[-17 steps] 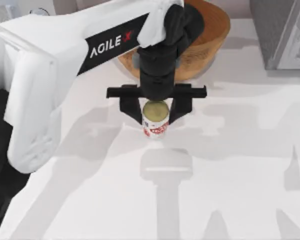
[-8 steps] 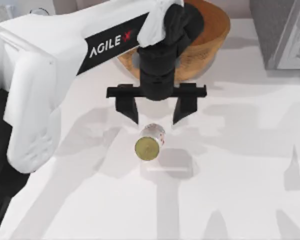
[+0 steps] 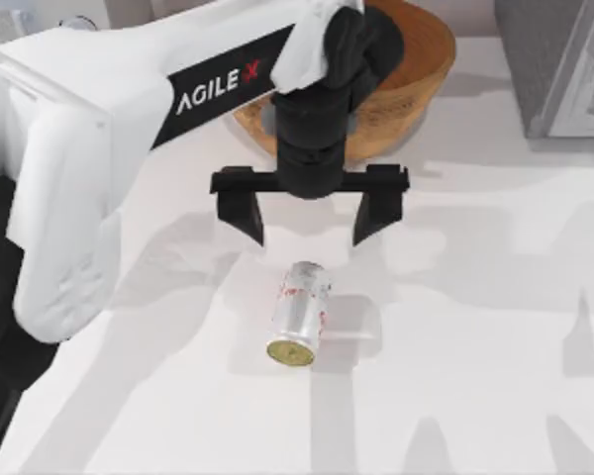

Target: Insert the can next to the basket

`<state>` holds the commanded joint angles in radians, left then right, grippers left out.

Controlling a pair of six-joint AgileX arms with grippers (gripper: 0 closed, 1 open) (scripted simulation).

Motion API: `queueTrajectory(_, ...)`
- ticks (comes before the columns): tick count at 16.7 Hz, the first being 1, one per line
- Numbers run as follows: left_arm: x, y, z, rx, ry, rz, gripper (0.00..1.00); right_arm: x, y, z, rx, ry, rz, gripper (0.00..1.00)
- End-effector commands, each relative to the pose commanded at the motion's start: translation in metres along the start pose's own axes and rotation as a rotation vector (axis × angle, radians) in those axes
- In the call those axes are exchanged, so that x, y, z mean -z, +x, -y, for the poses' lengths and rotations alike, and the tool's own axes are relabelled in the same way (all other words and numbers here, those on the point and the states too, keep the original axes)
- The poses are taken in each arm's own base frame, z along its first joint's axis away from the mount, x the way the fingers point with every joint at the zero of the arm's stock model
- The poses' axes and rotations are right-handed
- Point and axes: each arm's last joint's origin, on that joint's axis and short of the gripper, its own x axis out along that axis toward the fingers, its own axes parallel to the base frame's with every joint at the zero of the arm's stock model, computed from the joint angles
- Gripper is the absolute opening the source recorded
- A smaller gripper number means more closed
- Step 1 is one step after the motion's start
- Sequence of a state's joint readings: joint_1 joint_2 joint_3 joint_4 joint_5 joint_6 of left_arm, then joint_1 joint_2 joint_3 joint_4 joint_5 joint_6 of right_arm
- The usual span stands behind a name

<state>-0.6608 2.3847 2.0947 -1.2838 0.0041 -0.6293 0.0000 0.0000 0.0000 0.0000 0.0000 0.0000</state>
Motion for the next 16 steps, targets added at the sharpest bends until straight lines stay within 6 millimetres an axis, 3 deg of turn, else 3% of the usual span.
queueTrajectory(9,0.007,-0.004,0.002,-0.025,0.013,-0.1,1.0,0.0,0.0,0.0,0.0,0.0,0.0,1.0)
queueTrajectory(16,0.001,-0.04,0.001,0.0,0.002,-0.001,1.0,0.0,0.0,0.0,0.0,0.0,0.0,1.0)
